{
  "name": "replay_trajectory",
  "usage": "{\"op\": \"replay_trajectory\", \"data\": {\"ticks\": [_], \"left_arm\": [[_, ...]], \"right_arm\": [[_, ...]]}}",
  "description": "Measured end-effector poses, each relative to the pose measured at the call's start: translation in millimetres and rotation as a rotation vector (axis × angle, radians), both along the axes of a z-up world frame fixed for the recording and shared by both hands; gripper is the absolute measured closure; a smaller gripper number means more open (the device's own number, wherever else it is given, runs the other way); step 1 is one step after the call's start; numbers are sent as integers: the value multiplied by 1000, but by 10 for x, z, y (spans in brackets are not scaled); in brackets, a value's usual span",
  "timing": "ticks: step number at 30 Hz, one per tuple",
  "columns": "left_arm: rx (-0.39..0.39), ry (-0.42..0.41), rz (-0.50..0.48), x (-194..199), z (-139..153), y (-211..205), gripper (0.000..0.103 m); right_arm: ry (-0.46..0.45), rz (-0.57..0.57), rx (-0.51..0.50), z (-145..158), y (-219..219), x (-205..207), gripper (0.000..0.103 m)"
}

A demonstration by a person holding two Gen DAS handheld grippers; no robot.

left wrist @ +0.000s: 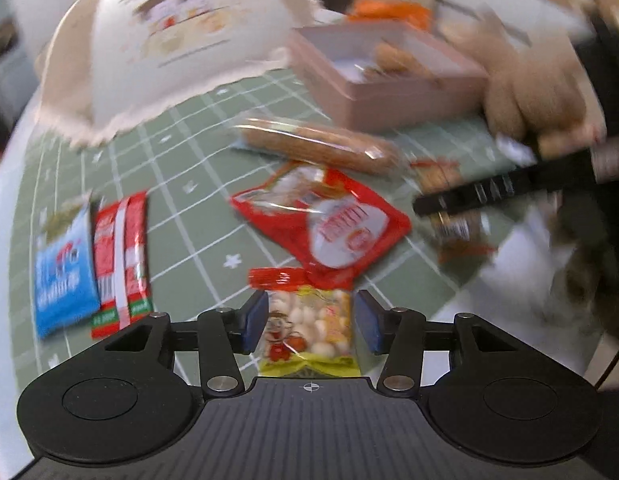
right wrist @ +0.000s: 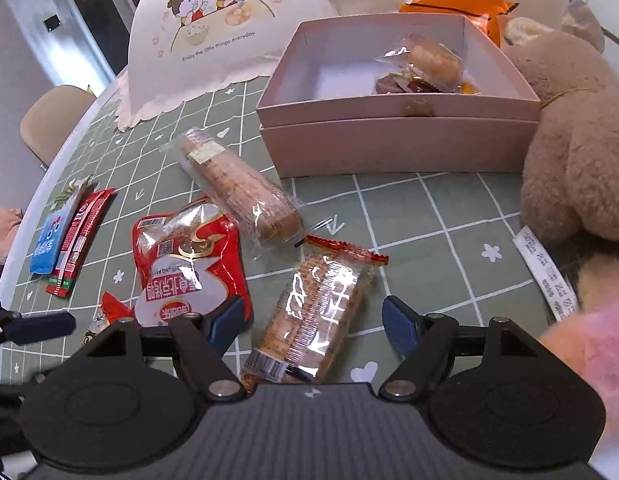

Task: Organize snacks
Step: 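Lift the yellow candy bag off the table with the left tool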

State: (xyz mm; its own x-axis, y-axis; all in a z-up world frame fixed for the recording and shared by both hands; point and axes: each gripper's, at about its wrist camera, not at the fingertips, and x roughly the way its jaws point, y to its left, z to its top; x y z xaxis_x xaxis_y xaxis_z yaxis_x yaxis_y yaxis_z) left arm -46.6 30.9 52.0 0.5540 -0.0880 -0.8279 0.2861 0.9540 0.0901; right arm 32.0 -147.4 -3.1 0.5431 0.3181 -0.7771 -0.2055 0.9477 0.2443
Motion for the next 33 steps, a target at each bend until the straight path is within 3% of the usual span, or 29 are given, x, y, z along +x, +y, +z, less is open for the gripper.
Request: {"op": "replay_trajectory", "data": {"ticks": [3, 7, 12, 14, 19, 24, 33], "left_arm": [[142, -12, -82, -54, -134, -237, 50], [172, -6, -119, -74, -242, -321, 48], [89, 23, -139, 5, -244, -278, 36], [37, 25, -116, 29, -182, -215, 40], [68, -4, -1, -4, -102, -5, 41], [-38, 53, 89, 80, -146, 209, 41], [-50, 118, 68, 133, -275, 113, 38]], "right_arm": [[-6, -2, -7, 22, -56, -29, 27], [-7, -9, -19, 36, -132, -71, 27], [-1, -6, -15, 35, -183, -96, 27], [-1, 0, -15, 38, -179, -101, 27], [-19, 25, -18, 72, -117, -114, 27], [-1, 30, -21, 28, -14, -11, 27], [-23, 41, -97, -31, 195, 136, 26]]}}
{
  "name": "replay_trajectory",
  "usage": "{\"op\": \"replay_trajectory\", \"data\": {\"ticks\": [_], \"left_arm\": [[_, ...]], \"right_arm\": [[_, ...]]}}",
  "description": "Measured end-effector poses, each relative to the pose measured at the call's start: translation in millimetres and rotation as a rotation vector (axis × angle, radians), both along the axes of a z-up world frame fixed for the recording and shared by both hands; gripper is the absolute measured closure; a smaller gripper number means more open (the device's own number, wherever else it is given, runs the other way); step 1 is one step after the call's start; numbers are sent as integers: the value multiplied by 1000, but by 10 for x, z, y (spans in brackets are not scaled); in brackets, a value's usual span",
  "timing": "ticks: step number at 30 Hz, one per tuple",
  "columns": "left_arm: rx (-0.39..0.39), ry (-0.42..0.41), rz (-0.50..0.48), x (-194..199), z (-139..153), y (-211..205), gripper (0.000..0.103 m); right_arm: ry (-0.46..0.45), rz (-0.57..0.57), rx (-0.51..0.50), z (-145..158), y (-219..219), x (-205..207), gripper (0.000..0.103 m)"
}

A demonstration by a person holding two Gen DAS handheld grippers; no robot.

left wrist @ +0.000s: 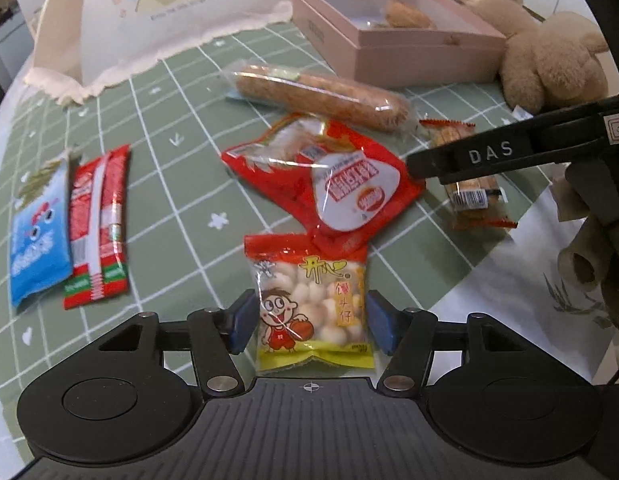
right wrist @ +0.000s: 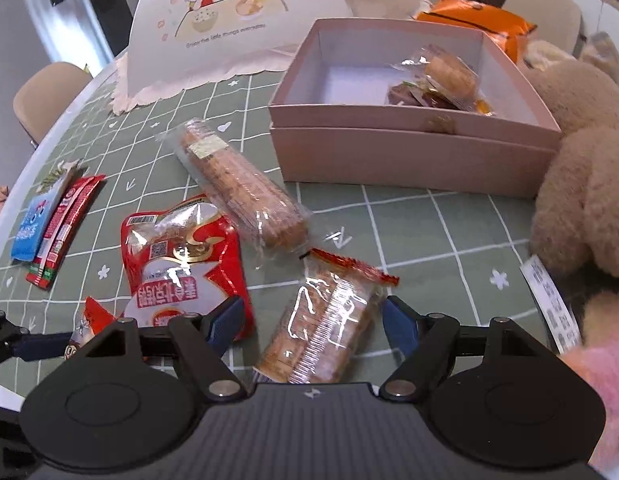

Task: Organize snacks
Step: 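Lift the yellow candy bag off the table with the left tool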

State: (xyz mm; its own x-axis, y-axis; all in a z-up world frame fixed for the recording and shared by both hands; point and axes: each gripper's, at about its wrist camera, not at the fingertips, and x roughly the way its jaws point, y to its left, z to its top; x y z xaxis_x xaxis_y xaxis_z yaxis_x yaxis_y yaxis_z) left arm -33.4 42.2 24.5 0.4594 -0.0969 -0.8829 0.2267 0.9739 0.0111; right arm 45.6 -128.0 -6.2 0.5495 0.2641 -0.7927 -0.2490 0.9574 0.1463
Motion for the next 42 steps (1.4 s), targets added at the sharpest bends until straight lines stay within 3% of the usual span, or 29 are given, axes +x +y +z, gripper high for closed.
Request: {"op": "replay_trajectory", "data": {"ticks": [2, 3, 4, 7, 14, 15, 16, 17, 20, 23, 29, 33, 36, 39, 42], "left_arm": [[-2, -2, 4, 5, 6, 0, 40], [-3, -1, 1, 5, 14, 3, 40], [-3, 1, -5, 3, 23, 5, 40], [-3, 0, -27, -19, 81, -21, 43], [-42, -58, -81, -60, 415, -92, 46], [-59, -72, -86, -60, 488, -97, 61], [-83, -90, -89, -51, 572, -87, 87], [-112, -105, -89, -25, 661, -72, 89], [-177, -176, -95, 103, 924, -53, 88], [-159, -208, -90, 209, 1026, -40, 87], [-129, -145, -25, 170, 786, 74, 82], [-151, -93, -98, -18, 662, -55, 82], [-154, -63, -206, -217, 596, -230, 79], [-102, -63, -323, -429, 505, -480, 79], [-59, -49, -398, -525, 377, -669, 79]], "right_arm": [[-6, 8, -20, 7, 32, -11, 37], [-12, 17, -31, 22, 40, -32, 55], [-11, 34, -34, 41, 35, -55, 63], [-4, 67, -9, 130, -31, -162, 66], [-83, 70, 75, 576, -338, -448, 67], [-98, 58, 90, 648, -410, -481, 67], [-107, 51, 101, 698, -464, -495, 67], [-120, 40, 114, 764, -531, -528, 67], [-160, 17, 126, 900, -655, -579, 67], [-181, -6, 103, 914, -700, -625, 67], [-125, 6, 95, 665, -652, -651, 67], [-89, 27, 73, 452, -501, -541, 65], [-69, 42, 56, 368, -410, -458, 54], [-83, 57, 50, 373, -373, -460, 42], [-84, 50, 44, 377, -386, -465, 40]]}}
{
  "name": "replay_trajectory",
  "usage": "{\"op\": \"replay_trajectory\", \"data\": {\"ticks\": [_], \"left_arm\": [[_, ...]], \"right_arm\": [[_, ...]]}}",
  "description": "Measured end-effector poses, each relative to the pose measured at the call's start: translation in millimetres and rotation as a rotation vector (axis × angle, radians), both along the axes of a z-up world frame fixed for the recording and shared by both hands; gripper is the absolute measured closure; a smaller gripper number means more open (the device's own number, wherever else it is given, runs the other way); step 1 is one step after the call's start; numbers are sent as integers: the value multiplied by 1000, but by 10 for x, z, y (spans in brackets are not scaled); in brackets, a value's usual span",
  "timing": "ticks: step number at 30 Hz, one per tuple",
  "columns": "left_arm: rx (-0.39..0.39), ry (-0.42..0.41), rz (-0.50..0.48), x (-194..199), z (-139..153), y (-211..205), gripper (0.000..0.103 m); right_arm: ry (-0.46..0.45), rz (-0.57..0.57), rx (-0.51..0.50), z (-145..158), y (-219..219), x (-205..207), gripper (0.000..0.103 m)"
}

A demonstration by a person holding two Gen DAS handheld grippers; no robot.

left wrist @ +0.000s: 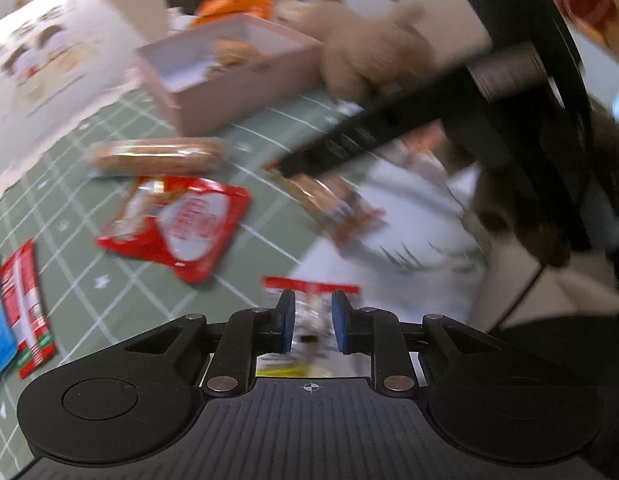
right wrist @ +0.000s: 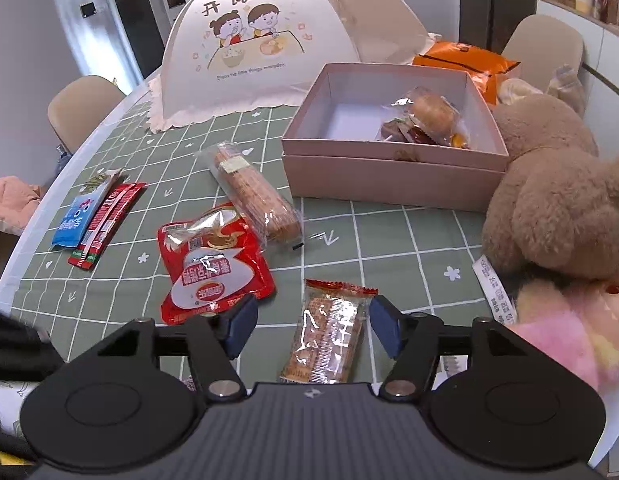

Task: Organize snacks
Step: 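Lift the yellow candy bag off the table with the left tool, then grasp the wafer bar with the right tool while the left holds the candy bag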

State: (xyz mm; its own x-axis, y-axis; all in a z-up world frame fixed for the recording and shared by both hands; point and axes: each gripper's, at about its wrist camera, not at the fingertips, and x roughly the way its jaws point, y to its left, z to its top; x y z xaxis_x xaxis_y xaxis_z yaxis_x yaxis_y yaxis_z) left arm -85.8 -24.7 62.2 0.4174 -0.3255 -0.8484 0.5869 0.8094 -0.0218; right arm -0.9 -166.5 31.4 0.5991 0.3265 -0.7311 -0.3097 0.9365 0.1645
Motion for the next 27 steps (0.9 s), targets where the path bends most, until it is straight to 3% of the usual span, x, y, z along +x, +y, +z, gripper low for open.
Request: {"op": "replay_trajectory", "data": {"ticks": [3, 6, 11, 14, 17, 19, 20, 23, 25, 27], "left_arm": [[62, 4, -67, -82, -139, -161, 79], [163, -50, -107, -145, -249, -215, 74], [257, -119, 26, 56, -299, -13, 73], [193, -75, 72, 181, -266, 111, 72], [161, -36, 25, 193, -270, 70, 69], [175, -34, -26, 176, -290, -8, 52], [169, -24, -41, 176, -297, -33, 48], [75, 27, -27, 221, -255, -26, 48], [21, 15, -4, 267, -163, 34, 48], [62, -30, -4, 325, -119, 44, 51]], "right_arm": [[19, -23, -1, -19, -67, -5, 40], [41, -52, -4, -55, -155, -37, 40], [70, -86, -4, -105, -262, -78, 40], [76, -89, -6, -117, -277, -99, 39], [76, -82, -12, -124, -265, -99, 38], [77, -82, -9, -120, -254, -87, 38], [77, -80, -6, -114, -245, -81, 38], [74, -75, -1, -99, -230, -79, 38], [70, -73, -5, -96, -229, -92, 38], [73, -77, -4, -106, -247, -105, 37]]}}
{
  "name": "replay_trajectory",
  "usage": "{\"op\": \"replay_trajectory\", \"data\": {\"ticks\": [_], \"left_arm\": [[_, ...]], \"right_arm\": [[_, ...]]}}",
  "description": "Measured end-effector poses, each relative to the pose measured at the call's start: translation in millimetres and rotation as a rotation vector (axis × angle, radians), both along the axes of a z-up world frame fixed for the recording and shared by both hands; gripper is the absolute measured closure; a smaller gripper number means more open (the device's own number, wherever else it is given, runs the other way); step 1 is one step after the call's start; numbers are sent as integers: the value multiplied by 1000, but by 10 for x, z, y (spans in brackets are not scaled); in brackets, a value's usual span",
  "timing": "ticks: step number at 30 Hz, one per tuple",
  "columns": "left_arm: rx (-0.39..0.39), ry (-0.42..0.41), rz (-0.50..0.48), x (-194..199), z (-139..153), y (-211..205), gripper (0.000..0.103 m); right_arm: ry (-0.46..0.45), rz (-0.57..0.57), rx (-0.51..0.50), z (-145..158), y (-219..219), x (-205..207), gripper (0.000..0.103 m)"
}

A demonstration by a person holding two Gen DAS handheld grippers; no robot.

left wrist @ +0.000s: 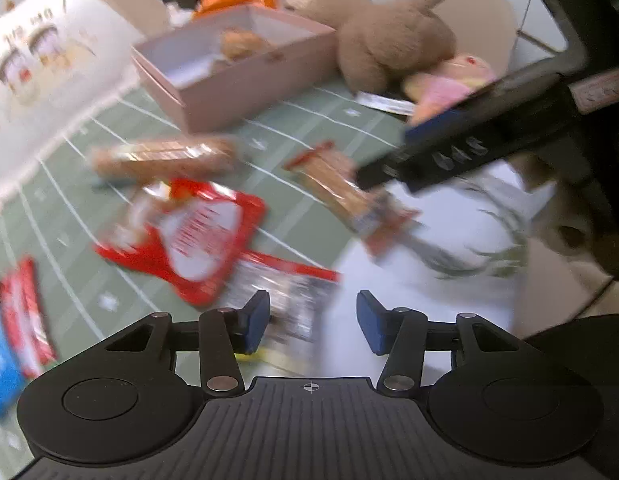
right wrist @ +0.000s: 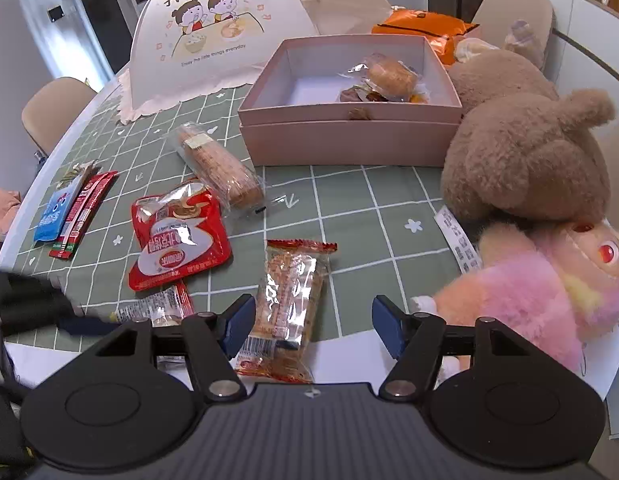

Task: Organize snacks
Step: 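Grasp the wafer bar with the right tool while the left holds the candy bag, then carry the candy bag and wafer bar into the pink box and release both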

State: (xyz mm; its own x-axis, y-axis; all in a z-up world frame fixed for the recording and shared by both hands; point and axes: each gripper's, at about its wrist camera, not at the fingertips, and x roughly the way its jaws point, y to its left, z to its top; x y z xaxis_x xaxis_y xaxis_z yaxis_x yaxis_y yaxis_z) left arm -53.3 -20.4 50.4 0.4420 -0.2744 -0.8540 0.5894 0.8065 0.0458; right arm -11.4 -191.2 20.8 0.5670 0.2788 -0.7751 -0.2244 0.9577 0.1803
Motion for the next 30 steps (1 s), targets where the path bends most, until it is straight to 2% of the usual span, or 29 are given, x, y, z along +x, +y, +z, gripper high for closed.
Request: {"op": "replay_trajectory", "data": {"ticks": [3, 4, 7, 12, 15, 20, 21, 24, 25, 27, 30], "left_arm": [[48, 29, 9, 143, -57, 27, 51], [42, 54, 10, 206, -96, 34, 47], [27, 59, 49, 342, -149, 72, 44], [-23, 100, 103, 455, -234, 130, 40], [-26, 108, 111, 470, -234, 139, 42], [-44, 150, 169, 485, -212, 142, 42], [-45, 151, 178, 481, -211, 140, 42], [-32, 142, 181, 465, -212, 112, 42], [-31, 139, 181, 461, -213, 111, 42], [-34, 136, 183, 456, -211, 120, 42], [-34, 134, 185, 451, -215, 125, 42]], "right_arm": [[17, -10, 10, -34, -34, 8, 37], [22, -12, 11, -43, -38, 8, 37], [17, -2, 0, -47, -36, -5, 37], [-45, 56, -85, -21, 82, -24, 33], [-73, 64, -126, -57, 191, 26, 31], [4, 77, -38, -181, 259, 251, 31], [10, 81, -34, -208, 279, 293, 32], [8, 107, -84, -260, 382, 334, 59], [-6, 133, -117, -253, 425, 313, 63], [-16, 167, -125, -212, 445, 268, 67], [-22, 161, -68, -49, 328, 224, 68]]}}
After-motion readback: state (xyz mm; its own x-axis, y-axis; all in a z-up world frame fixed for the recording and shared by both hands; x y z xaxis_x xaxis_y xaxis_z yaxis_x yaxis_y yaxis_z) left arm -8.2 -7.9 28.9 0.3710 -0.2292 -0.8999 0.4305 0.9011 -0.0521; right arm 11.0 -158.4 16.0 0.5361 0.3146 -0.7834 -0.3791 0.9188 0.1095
